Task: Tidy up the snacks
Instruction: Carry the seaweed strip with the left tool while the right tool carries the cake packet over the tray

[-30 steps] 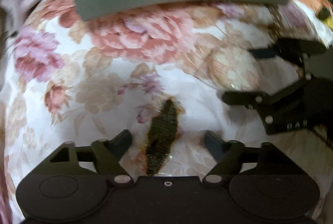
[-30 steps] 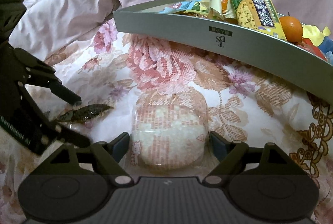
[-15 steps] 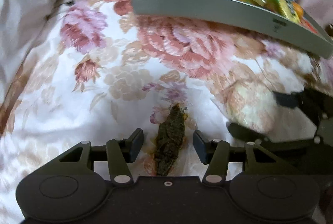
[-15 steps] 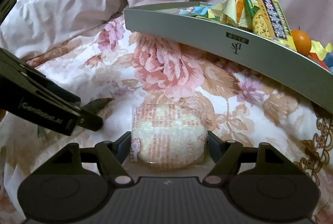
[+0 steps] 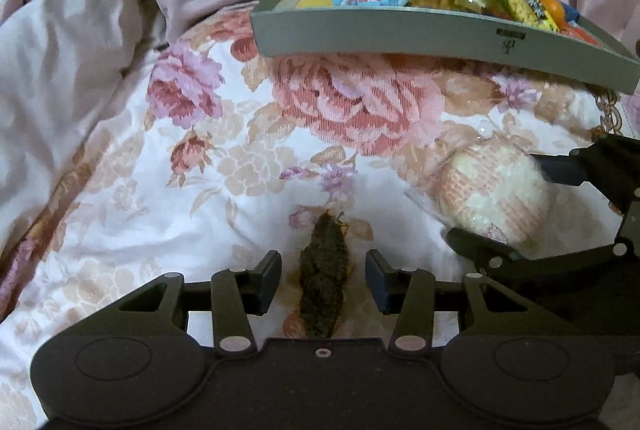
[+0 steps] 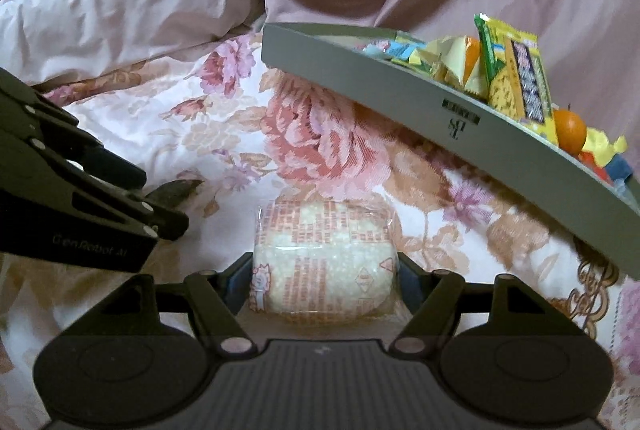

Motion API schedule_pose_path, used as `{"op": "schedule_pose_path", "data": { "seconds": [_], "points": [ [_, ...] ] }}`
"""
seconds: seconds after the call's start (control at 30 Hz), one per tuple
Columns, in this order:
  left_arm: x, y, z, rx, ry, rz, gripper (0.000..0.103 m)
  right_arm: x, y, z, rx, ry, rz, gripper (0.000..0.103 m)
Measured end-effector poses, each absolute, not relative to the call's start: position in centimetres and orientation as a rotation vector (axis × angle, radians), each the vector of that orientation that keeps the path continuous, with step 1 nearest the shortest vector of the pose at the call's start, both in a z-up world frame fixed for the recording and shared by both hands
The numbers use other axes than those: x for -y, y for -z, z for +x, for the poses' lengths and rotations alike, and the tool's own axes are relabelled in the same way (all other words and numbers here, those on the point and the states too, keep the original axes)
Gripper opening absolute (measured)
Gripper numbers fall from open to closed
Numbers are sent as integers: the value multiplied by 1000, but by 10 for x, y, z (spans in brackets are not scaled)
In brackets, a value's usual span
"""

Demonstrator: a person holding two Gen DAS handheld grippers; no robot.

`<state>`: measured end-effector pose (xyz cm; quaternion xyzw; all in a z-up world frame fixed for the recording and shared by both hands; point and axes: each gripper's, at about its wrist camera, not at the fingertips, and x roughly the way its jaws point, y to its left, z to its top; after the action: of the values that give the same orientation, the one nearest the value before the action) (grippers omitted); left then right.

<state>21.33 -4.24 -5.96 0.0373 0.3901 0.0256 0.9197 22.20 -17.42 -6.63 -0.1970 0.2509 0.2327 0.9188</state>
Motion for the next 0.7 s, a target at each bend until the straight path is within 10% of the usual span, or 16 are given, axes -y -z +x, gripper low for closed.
{"op": "schedule_pose_path", "data": {
  "seconds": [0.7],
  "points": [
    [49, 5, 206, -527, -103, 18, 48, 190, 29, 200, -187, -379, -344, 76]
  ]
}}
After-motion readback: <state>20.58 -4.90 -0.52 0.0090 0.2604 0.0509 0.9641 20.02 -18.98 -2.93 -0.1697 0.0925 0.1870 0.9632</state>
